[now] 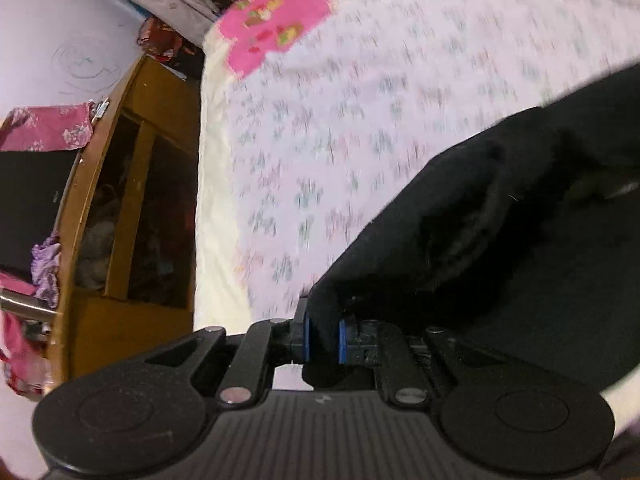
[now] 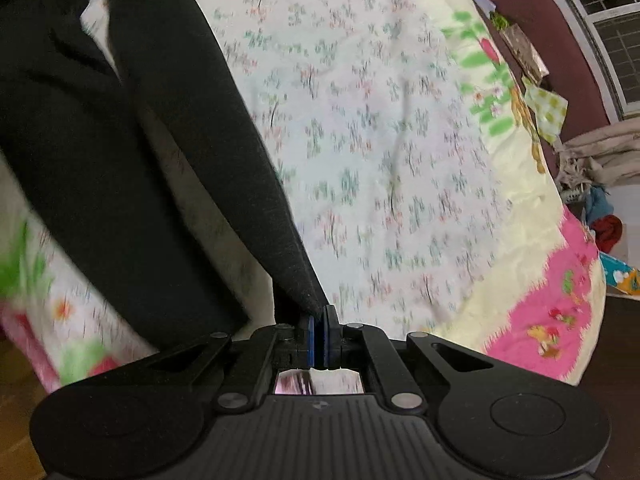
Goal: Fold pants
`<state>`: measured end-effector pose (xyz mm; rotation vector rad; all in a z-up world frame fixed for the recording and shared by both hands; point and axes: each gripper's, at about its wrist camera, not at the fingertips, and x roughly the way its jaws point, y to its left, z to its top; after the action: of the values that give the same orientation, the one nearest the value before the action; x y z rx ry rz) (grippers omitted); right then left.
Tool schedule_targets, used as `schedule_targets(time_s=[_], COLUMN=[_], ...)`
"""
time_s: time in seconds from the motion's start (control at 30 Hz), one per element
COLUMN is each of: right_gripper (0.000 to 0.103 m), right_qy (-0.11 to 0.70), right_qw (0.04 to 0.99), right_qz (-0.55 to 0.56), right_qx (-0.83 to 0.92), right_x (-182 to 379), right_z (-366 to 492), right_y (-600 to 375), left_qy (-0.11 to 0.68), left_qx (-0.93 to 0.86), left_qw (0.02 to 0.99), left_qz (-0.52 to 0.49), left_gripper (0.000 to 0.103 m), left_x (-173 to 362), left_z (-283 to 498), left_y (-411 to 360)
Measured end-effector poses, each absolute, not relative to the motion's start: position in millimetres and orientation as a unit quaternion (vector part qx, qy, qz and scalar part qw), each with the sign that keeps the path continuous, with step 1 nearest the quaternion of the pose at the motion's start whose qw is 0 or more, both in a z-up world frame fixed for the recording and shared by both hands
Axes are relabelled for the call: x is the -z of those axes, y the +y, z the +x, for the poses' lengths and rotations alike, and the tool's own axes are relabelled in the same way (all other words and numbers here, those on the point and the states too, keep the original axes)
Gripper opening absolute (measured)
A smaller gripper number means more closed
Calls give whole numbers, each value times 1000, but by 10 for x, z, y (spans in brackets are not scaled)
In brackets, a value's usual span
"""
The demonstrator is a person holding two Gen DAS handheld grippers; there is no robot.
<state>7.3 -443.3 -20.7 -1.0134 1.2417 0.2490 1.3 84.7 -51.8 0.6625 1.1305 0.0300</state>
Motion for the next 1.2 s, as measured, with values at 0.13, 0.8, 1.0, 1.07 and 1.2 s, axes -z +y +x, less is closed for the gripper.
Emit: schedule_targets(time_s=[0.13, 0.8, 1.0, 1.07, 1.2], right_gripper=[0, 0, 0, 0, 0], right_qy=[591, 644, 659, 666, 678], right_qw=[660, 615, 601, 585, 574], right_qz=[-454, -447, -441, -451, -445], right_qx=[-94, -87, -101, -109, -116], right_x=[372, 901, 895, 1067, 1354], right_z=[-168, -309, -529, -576, -601], right_y=[-4554, -4518, -4410, -4411, -4428], left_qy=[551, 583, 592, 597, 613], left_qx=[6, 16, 4, 12, 11], left_qw=[767, 736, 731, 723, 705], left_qz=[329, 343, 339, 346, 356], left_gripper=[21, 21, 21, 21, 20], left_x=[844, 1292, 1464, 1558, 1642], left_z=[-156, -461, -397, -442, -547], left_y=[927, 1216, 1387, 1370, 1408])
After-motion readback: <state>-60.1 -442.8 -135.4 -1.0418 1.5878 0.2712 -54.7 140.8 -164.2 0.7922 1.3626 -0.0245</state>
